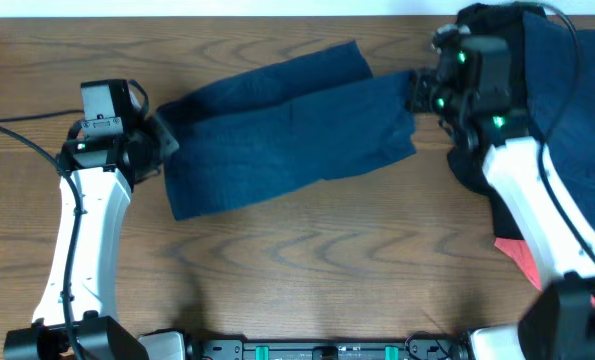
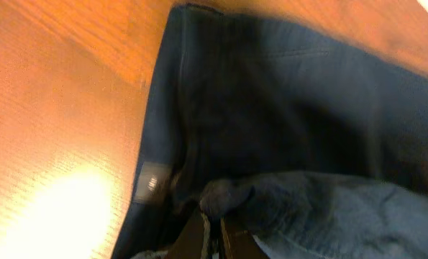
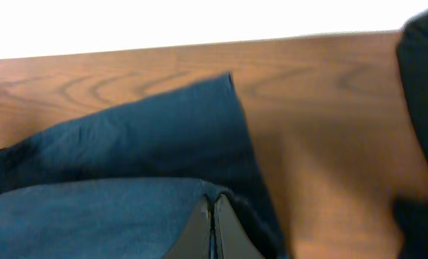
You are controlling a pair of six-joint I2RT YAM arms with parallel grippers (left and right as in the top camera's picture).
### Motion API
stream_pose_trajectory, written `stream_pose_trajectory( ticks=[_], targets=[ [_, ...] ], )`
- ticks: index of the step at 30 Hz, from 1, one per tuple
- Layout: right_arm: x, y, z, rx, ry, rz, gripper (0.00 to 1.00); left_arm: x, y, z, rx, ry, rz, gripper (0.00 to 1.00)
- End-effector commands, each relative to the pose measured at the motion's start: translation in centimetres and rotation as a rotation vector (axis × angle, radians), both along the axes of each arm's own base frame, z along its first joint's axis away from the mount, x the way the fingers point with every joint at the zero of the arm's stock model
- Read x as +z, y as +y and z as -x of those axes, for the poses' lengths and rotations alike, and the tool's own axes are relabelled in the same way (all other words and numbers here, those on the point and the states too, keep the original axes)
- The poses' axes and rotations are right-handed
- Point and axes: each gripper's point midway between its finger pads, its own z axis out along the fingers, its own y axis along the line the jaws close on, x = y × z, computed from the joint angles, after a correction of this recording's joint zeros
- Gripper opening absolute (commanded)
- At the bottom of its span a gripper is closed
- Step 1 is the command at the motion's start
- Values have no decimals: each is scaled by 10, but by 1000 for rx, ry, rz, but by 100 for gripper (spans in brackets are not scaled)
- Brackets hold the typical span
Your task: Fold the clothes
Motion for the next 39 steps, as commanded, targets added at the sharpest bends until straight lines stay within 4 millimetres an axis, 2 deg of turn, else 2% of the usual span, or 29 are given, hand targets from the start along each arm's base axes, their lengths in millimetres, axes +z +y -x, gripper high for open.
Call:
stream_pose_trajectory(
  ticks=[1, 4, 6, 10, 16, 17, 18, 19, 20, 22, 23, 24, 25, 26, 27, 28, 31, 33, 35, 39],
  targets=[
    [11, 7, -27, 14, -30, 38, 1, 10, 20, -17, 64, -66, -73, 6],
    [4, 12, -49, 17, -15, 40, 1, 12, 24, -31, 73, -110, -88, 6],
    [-4, 17, -59, 27, -10, 48, 1, 5, 25, -39, 73, -111, -89, 6],
    [-28, 33, -77, 69, -3, 76, 1, -16, 30, -56, 82, -105, -101, 7],
    [-62, 54, -102, 94, -43, 67, 1, -27, 35, -92, 85, -196, -108, 7],
    [-67, 58, -107, 99, -56, 66, 1, -28, 36, -99, 86, -215, -110, 11],
    [-72, 61, -111, 101, -68, 64, 10, -29, 36, -104, 87, -230, -111, 29],
    [-76, 64, -115, 103, -80, 61, 28, -30, 37, -108, 88, -245, -112, 54],
    [-79, 64, -118, 98, -87, 58, 38, -30, 37, -111, 88, -253, -114, 60],
    [-80, 61, -121, 81, -93, 58, 47, -28, 41, -114, 94, -271, -116, 73],
    [-79, 59, -121, 76, -96, 60, 57, -27, 43, -115, 99, -276, -117, 80],
    [-76, 56, -122, 72, -99, 59, 62, -24, 46, -114, 103, -283, -116, 87],
    [-73, 52, -122, 65, -96, 61, 68, -22, 47, -114, 94, -286, -107, 88],
    [-71, 48, -121, 61, -88, 65, 74, -20, 45, -112, 79, -287, -83, 88],
    [-70, 43, -120, 55, -73, 68, 91, -18, 39, -109, 53, -284, -41, 88],
    [-71, 38, -115, 51, -46, 72, 99, -18, 33, -106, 27, -275, -3, 88],
    [-84, 24, -93, 42, 81, 93, 99, -28, 12, -87, -36, -193, 101, 88],
    [-102, 16, -68, 41, 215, 115, 99, -41, -2, -70, -64, -104, 161, 87],
    [-123, 10, -40, 48, 357, 141, 99, -56, -11, -49, -67, 3, 185, 87],
    [-147, 5, -5, 74, 504, 178, 99, -71, -17, -20, -96, 135, 191, 85]
  ],
)
